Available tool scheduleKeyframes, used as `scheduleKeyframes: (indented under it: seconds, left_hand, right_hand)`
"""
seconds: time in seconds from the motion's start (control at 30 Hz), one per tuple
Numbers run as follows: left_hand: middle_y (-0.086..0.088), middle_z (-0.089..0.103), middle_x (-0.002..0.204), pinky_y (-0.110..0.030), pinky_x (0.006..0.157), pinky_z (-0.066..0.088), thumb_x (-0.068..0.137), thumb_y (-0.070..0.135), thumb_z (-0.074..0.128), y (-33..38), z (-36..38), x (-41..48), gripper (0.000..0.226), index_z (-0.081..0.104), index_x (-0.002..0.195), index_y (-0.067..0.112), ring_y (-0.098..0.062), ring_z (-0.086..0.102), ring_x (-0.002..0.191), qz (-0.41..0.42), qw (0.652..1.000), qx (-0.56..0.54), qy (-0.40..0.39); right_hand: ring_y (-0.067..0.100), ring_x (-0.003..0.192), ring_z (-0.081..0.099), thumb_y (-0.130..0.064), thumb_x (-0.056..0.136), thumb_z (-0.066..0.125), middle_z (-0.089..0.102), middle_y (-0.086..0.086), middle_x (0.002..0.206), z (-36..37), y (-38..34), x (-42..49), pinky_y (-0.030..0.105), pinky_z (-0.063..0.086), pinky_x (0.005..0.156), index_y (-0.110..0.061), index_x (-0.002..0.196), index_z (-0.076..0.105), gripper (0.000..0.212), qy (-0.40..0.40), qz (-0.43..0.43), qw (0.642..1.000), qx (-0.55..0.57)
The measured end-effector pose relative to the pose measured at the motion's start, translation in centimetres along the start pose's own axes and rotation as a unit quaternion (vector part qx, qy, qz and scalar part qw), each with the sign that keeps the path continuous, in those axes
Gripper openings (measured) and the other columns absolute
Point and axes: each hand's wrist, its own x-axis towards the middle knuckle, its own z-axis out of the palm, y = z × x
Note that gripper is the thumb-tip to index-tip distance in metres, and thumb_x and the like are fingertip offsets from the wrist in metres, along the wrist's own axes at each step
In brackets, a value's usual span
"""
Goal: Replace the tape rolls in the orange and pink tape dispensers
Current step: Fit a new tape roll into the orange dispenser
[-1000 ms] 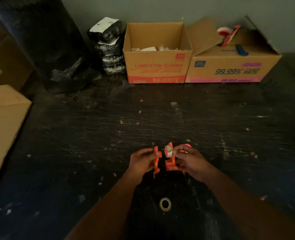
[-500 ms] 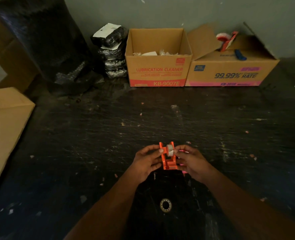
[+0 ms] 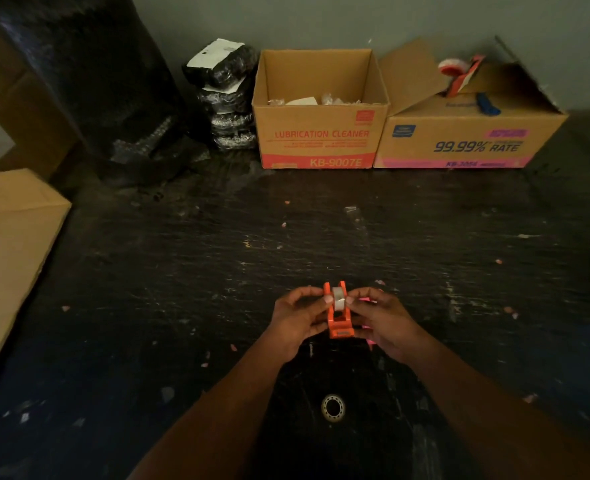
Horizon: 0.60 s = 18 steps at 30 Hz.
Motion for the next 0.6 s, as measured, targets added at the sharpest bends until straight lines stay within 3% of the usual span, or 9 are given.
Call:
scheduleKeyframes:
  seconds: [0.17,0.3,0.43,0.6]
  left_hand:
    - [-0.007,0.076,0.110,-0.029,0.067,0.059,0.083,0.016,0.080,0.1,0.1,0.2,0.030,0.071,0.111,0.015,-0.019,0.073,0.097,-0.008,1.000,0.003,0.006]
    - [-0.010,0.075,0.111,-0.027,0.063,0.059,0.083,0.015,0.079,0.2,0.1,0.0,0.031,0.070,0.113,0.013,-0.019,0.073,0.094,-0.019,1.000,-0.005,0.005]
    - [-0.011,0.075,0.113,-0.034,0.074,0.063,0.091,0.020,0.071,0.1,0.1,0.0,0.024,0.069,0.113,0.012,-0.025,0.076,0.099,-0.019,1.000,0.011,-0.019]
    - [-0.005,0.074,0.114,-0.041,0.084,0.061,0.096,0.027,0.064,1.3,0.6,-0.1,0.022,0.067,0.117,0.021,-0.022,0.074,0.101,-0.009,0.999,0.048,-0.008]
  right_hand:
    - [0.033,0.090,0.076,-0.007,0.094,0.061,0.078,0.014,0.097,-0.3,0.3,0.1,0.047,0.061,0.076,-0.006,0.100,0.064,0.006,-0.017,0.012,0.999,0.026]
    - [0.030,0.087,0.077,-0.008,0.094,0.062,0.077,0.015,0.097,-0.4,0.1,0.1,0.043,0.062,0.069,-0.005,0.101,0.064,0.008,-0.025,0.013,0.999,0.016]
    - [0.034,0.098,0.075,-0.010,0.093,0.063,0.075,0.019,0.109,-0.9,0.0,0.1,0.046,0.063,0.079,0.002,0.112,0.062,0.023,-0.010,0.015,0.999,-0.027]
    - [0.034,0.094,0.075,-0.009,0.093,0.063,0.075,0.018,0.104,-0.7,0.1,0.2,0.045,0.062,0.074,-0.001,0.106,0.065,0.016,-0.005,0.010,1.000,-0.018]
